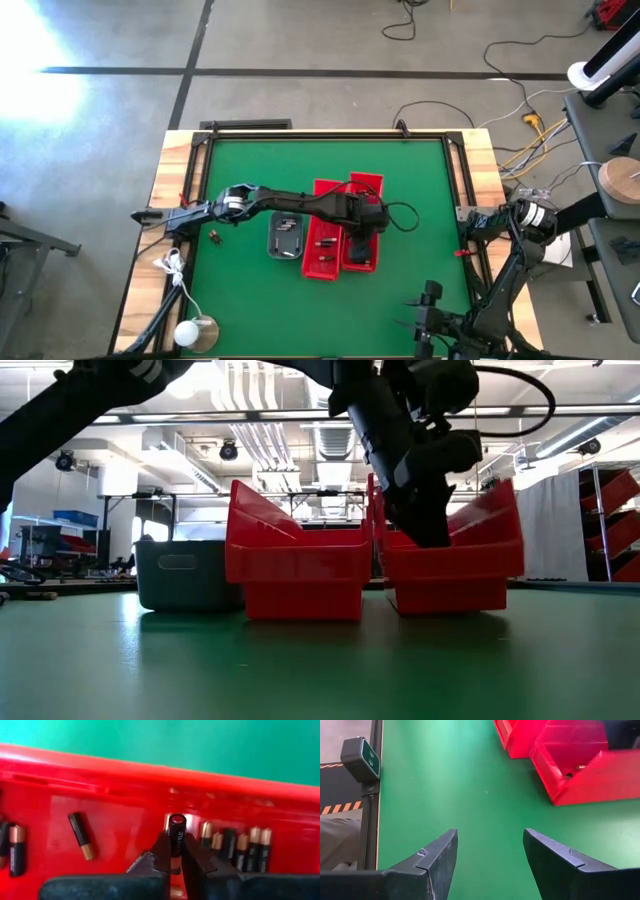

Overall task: Sort batteries
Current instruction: Put the small black battery into the right red bin

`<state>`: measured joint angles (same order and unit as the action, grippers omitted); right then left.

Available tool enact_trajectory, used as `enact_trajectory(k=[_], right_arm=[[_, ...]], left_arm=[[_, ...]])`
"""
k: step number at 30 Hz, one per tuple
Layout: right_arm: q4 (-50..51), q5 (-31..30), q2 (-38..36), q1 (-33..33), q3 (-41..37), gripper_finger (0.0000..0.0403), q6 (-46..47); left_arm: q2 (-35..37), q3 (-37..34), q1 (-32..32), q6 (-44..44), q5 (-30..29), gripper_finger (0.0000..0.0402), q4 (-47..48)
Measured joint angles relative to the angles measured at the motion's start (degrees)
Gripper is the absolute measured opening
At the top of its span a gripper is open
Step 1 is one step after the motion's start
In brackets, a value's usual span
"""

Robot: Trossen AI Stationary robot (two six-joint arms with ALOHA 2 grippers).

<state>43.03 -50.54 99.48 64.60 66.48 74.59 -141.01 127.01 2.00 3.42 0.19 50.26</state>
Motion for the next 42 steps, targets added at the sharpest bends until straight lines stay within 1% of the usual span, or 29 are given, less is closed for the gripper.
enact_trajectory(k=[9, 17, 27, 42], right_arm=[[0.0, 0.0, 0.0, 0.0, -0.2, 0.0219, 0.0], [0.0, 0.0, 0.0, 0.0, -0.2, 0.0219, 0.0], [-0.1, 0.0, 0.0, 0.0, -0.2, 0.0219, 0.0], [-0.5, 0.0, 0.0, 0.0, -0.2, 0.0219, 1.0]], left_arm=[[0.0, -0.2, 0.7, 0.0, -0.1, 0.0003, 1.1], [-0.3, 2.5, 1.5, 0.3, 1.0, 0.0003, 1.3], [-0.3, 2.7, 3.3, 1.6, 0.7, 0.0003, 3.2], [-1.6, 2.7, 5.4, 2.7, -0.7, 0.0003, 2.9]])
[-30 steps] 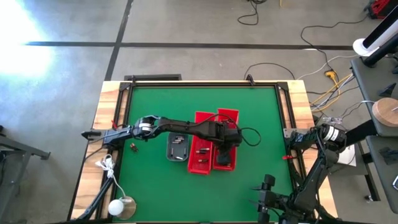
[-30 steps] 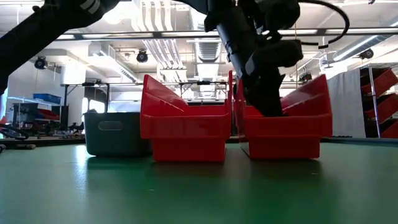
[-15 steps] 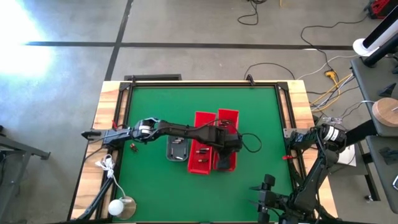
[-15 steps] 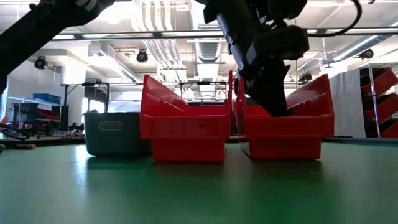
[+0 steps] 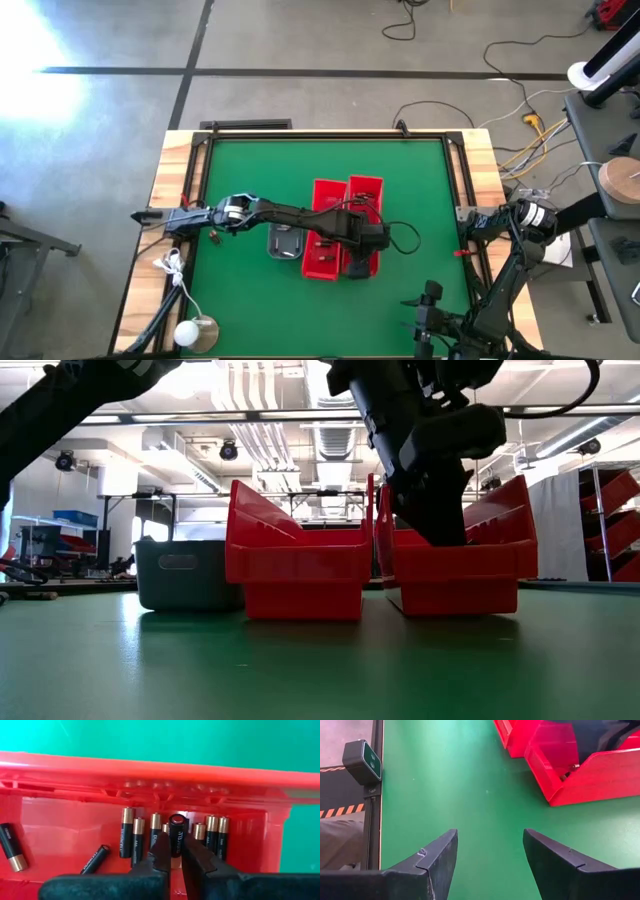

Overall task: Sort batteries
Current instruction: Put the small black battery into the right red bin

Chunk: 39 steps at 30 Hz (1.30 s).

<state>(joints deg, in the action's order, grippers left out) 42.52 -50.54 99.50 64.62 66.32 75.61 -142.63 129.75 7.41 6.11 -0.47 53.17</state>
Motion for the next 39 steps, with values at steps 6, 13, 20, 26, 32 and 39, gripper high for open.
enact_trajectory(k=[6, 13, 20, 26, 32, 39], right_arm=[[0.0, 0.0, 0.0, 0.0, 0.0, 0.0219, 0.0], [0.0, 0.5, 0.0, 0.0, 0.0, 0.0219, 0.4], [0.0, 1.1, 0.0, 0.0, 0.0, 0.0219, 0.5], [0.0, 1.1, 0.0, 0.0, 0.0, 0.0219, 0.5], [0.0, 1.1, 0.0, 0.0, 0.0, 0.0219, 0.5], [0.0, 1.1, 0.0, 0.0, 0.0, 0.0219, 0.5]], left_arm=[[0.0, 0.0, 0.3, 2.6, -0.1, 0.0003, 0.3], [0.0, 0.0, 0.8, 1.1, -2.8, 0.0003, 2.2], [0.0, 0.0, 1.3, -2.3, -2.8, 0.0003, 4.8], [-0.1, -0.1, 1.2, -3.3, -2.7, 0.0003, 7.5], [-0.1, -0.1, 1.2, -4.1, -2.7, 0.0009, 6.3], [-0.1, -0.1, 1.2, -5.6, -2.9, 0.0051, 6.0]])
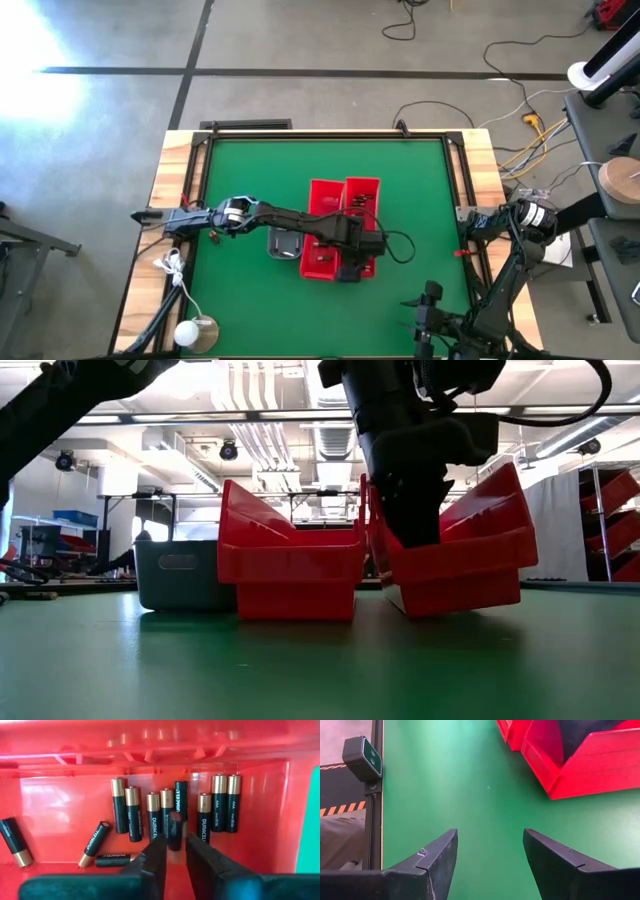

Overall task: Sort batteries
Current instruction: Put the small black battery into the right red bin, then put the big black battery into the left red bin

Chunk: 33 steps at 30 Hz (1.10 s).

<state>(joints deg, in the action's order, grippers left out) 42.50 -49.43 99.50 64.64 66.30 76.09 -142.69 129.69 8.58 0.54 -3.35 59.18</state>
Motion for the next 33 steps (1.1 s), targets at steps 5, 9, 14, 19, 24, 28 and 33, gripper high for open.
enact_trajectory(k=[5, 9, 14, 19, 24, 28, 33], right_arm=[[0.0, 0.2, 0.0, 0.0, 0.0, 0.0219, 0.6], [-0.2, 0.2, 0.0, 0.0, 0.0, 0.0219, 0.5], [-0.4, -0.1, 0.0, 0.0, 0.0, 0.0219, -1.1], [-0.6, -5.5, 0.0, -0.4, -0.2, 0.0219, -3.0], [-1.5, -11.5, 0.0, -1.5, -0.8, 0.0219, -2.2], [-2.6, -12.2, 0.0, -3.4, -1.9, 0.0219, -1.9], [-8.8, -12.1, 0.0, -6.2, -3.9, 0.0219, -5.9]], left_arm=[[0.1, 0.0, 0.0, 0.1, 0.0, 0.0075, -1.3], [0.1, 3.4, 0.0, -0.5, -0.1, 0.0090, 0.7], [5.8, 3.4, 0.2, -0.5, -0.1, 0.0101, 0.2], [13.0, 3.1, 1.9, 1.9, -0.4, 0.0096, 2.2], [19.2, -0.7, 6.7, -0.1, -0.5, 0.0088, 7.7], [25.0, -10.0, 11.0, 3.5, -1.4, 0.0086, 8.3], [35.7, -28.6, 15.7, 16.9, -9.8, 0.0086, 4.9]])
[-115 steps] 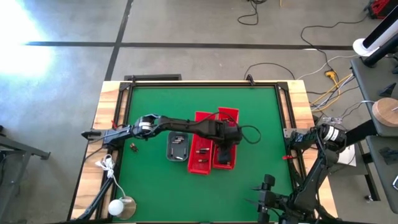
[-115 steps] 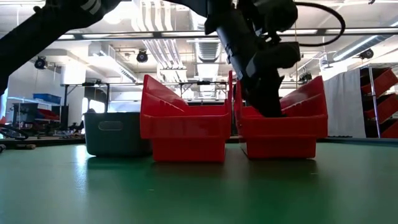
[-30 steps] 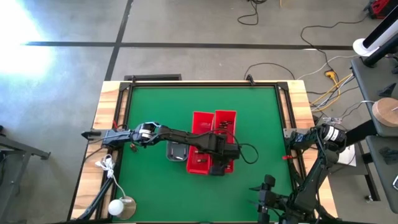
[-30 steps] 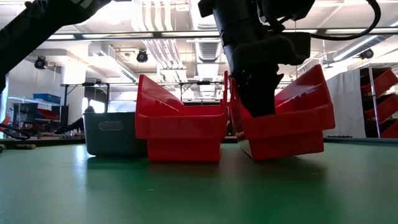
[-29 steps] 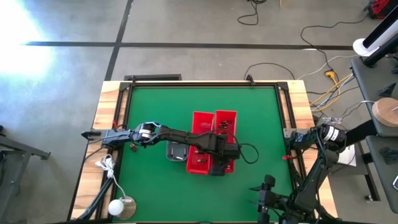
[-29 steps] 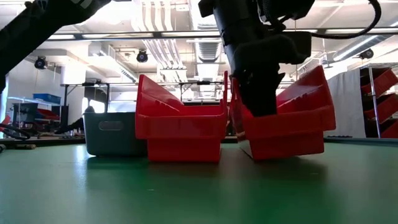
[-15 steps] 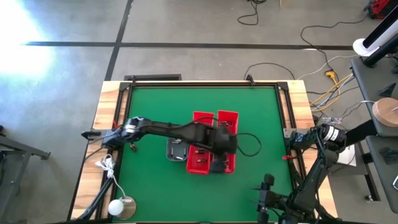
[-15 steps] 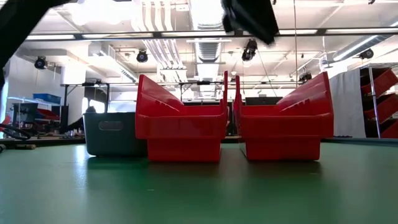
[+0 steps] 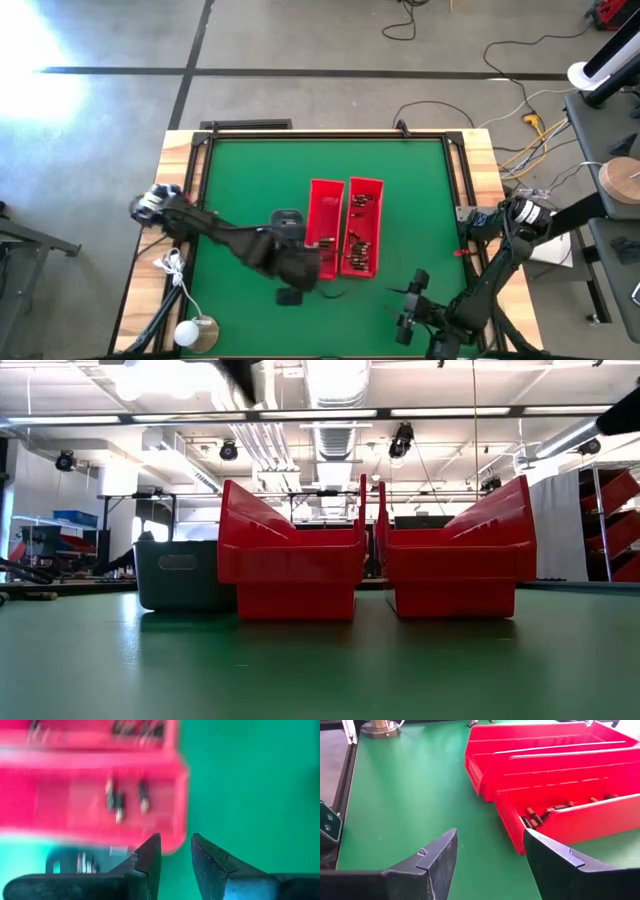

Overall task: Sort batteries
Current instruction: Put the big black battery into the left red bin

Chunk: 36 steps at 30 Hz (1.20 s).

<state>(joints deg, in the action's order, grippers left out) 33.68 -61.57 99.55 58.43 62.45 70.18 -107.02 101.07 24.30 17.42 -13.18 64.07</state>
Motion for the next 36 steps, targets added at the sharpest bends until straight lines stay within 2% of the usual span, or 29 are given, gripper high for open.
enact_trajectory(k=[5, 12, 15, 19, 24, 30, 36], right_arm=[[-6.6, 0.7, 0.0, -1.8, -0.7, 0.0219, -7.2], [-7.6, 1.1, 0.0, -2.6, -0.7, 0.0219, -7.9], [-7.7, 1.3, 0.0, -2.6, -0.7, 0.0219, -7.2], [-7.7, 1.6, 0.0, -2.6, -0.7, 0.0219, -7.2], [-7.5, 1.6, 0.0, -2.6, -0.9, 0.0219, -7.8], [-7.4, 3.8, 0.0, -2.6, -2.6, 0.0219, -6.7], [-7.4, 5.1, 0.0, -2.6, -5.3, 0.0219, -3.7]], left_arm=[[12.9, -19.3, 3.5, 17.9, -4.3, 0.0086, -3.8], [29.0, -41.1, 2.6, 54.3, -5.0, 0.0086, -0.8], [33.8, -49.4, 2.7, 70.7, -4.4, 0.0086, -1.0], [37.7, -57.9, 2.7, 81.8, -2.3, 0.0086, -1.0], [39.2, -63.7, 2.7, 90.6, -1.5, 0.0086, -1.1], [37.3, -64.3, 2.6, 96.1, -0.3, 0.0086, -1.5], [32.4, -64.4, 2.6, 103.8, 0.8, 0.0086, -0.8]])
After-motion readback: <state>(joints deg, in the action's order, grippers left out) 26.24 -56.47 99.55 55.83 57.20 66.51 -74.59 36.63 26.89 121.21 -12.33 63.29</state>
